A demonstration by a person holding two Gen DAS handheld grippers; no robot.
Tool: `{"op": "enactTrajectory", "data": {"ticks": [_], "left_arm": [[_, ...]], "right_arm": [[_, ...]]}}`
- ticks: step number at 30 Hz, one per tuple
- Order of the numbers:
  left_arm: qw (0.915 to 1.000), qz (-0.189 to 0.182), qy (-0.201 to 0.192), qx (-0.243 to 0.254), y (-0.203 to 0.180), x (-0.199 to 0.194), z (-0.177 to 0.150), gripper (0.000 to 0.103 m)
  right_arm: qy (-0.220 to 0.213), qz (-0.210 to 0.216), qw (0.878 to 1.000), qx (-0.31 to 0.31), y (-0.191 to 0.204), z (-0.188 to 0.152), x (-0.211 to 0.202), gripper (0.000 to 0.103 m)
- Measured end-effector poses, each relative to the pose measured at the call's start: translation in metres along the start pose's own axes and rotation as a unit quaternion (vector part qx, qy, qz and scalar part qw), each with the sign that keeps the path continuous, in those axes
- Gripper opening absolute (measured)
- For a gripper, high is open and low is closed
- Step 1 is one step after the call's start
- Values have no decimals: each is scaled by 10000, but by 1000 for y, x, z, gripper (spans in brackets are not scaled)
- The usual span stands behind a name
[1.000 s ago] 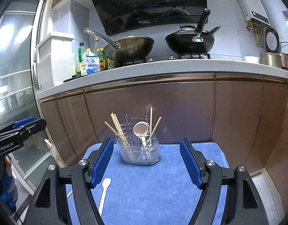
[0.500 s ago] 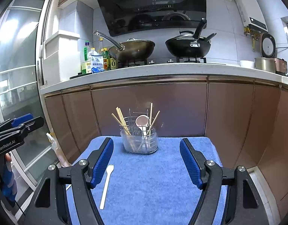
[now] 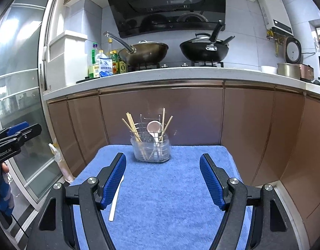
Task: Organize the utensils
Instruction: 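Pull both open tools back from the rack above the towel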
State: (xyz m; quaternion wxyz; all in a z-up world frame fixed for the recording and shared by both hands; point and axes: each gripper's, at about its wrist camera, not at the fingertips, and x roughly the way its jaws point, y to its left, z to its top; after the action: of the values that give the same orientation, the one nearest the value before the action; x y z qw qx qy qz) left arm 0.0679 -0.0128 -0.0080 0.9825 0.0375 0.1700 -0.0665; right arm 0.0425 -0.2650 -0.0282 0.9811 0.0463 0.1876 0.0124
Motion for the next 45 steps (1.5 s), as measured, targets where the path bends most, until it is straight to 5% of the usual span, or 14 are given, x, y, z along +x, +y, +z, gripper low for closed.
{"op": "enactTrajectory", "data": {"ticks": [27,45], "left_arm": [[9988,232,-167,-393,15,-9,-10,66],[9983,345,204,-416,34,23,-22,66]], "right_arm": [[-12,-492,9983,-305,7,-5,-13,77],[115,-555,9969,-543,18,-4,5,77]]}}
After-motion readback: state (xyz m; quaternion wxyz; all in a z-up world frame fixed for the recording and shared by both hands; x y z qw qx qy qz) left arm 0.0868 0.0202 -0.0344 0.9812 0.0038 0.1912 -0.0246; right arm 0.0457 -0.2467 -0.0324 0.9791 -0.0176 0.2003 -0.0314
